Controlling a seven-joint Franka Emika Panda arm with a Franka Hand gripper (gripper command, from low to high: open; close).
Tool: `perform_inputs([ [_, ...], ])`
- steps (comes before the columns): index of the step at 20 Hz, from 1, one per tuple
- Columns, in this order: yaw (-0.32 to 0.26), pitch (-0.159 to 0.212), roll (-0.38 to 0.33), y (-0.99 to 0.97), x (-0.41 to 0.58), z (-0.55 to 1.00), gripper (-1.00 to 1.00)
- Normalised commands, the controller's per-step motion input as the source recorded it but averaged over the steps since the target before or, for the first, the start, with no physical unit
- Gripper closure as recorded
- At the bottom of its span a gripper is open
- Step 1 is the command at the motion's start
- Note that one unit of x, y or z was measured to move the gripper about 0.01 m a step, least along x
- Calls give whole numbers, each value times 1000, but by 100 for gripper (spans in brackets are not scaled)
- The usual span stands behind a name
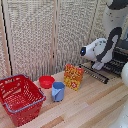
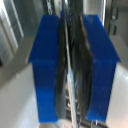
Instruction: Extend the gripper towards the oven tray handle. Grasp the handle and carefully pull the tray out of the oven. Move the gripper above the red bowl. Grab the red bowl gently. Lift the bowl and place it onto the oven tray.
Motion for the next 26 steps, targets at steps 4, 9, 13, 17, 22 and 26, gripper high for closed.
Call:
perform_inputs([
  [4,0,-80,0,943,248,-94,100],
  [9,0,-81,0,967,231,-217,100],
  [13,0,-48,-1,822,236,-204,100],
  [17,40,3,17,54,69,-81,-100],
  [22,24,-3,8,-45,0,-9,-100],
  [26,120,0,5,101,9,66,-100],
])
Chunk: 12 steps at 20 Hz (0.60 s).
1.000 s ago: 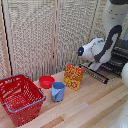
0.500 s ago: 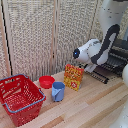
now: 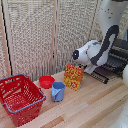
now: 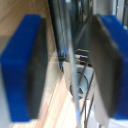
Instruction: Extend the gripper towards the oven tray handle. Grasp the handle and carefully pull the tray out of the oven. Move the gripper above the red bowl. Grab the red bowl gently. Lift the bowl and place it onto the oven tray.
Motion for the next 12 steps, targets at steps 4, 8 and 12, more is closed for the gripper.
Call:
perform_inputs([
  [4,-12,-8,14,66,23,460,-100],
  [8,-98,-1,2,118,120,691,-100],
  [12,-124,-51,2,25,320,784,-100],
])
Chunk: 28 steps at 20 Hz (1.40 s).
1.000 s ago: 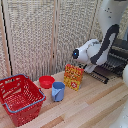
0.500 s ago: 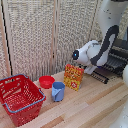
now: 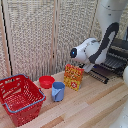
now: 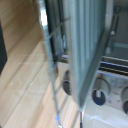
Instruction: Extend the gripper towards the oven tray handle. Grasp the handle and carefully pull the tray out of the oven. Move the gripper above the red bowl. Grab the red bowl gently. Lift the bowl and place it onto the oven tray.
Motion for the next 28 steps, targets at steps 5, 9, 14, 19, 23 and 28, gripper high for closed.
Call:
perform_inputs([
  [5,-47,-18,84,21,358,819,-100],
  [9,-91,0,108,165,286,778,-100],
  [14,-147,7,179,290,137,547,-100],
  [19,-167,35,270,350,0,266,-100],
  [23,-164,57,287,348,2,205,-100],
  [28,-195,56,298,275,7,174,-100],
])
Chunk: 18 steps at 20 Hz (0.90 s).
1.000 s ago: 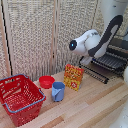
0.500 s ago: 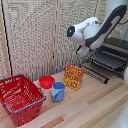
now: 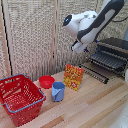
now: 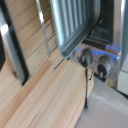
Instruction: Extend the gripper towards the oven tray handle. Grasp the handle and carefully pull the tray out of the oven. Move the gripper above the red bowl. Grab the red bowl gently. Lift the bowl and place it onto the oven tray.
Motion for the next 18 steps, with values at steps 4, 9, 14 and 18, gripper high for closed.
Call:
perform_inputs([
  [4,-197,56,298,274,11,172,-100],
  [9,-193,54,298,290,29,172,-100],
  [14,-183,42,292,332,75,194,-100],
  [18,-164,1,272,414,98,274,-100],
])
